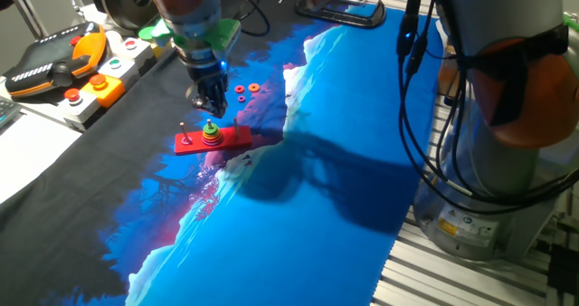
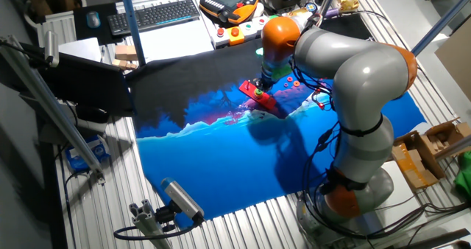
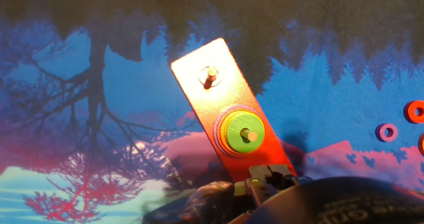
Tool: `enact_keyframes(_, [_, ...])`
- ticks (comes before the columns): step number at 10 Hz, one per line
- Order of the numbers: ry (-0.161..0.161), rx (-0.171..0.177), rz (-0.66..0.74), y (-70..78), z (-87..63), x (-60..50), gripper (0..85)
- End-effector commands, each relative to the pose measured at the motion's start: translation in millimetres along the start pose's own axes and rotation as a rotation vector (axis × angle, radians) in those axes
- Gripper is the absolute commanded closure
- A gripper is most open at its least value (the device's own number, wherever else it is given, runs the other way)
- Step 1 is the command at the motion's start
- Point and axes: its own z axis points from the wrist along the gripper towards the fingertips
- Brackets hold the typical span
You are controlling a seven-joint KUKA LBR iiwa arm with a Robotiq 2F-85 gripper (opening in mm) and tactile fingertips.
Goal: Take out one Hanoi block and throw it aside
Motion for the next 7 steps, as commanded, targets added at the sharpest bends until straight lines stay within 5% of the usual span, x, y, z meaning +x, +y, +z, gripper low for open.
enact_keyframes(1, [-0.002, 0.008, 0.002, 1.9, -1.0, 0.4, 84.3])
enact_keyframes(5, [-0.02, -0.011, -0.026, 2.0, 1.4, -3.4, 84.3])
enact_keyframes(6, [-0.006, 0.0, -0.039, 5.7, 2.6, -7.8, 84.3])
enact_keyframes(7, [0.015, -0.028, -0.05, 8.6, 3.4, -11.4, 77.3])
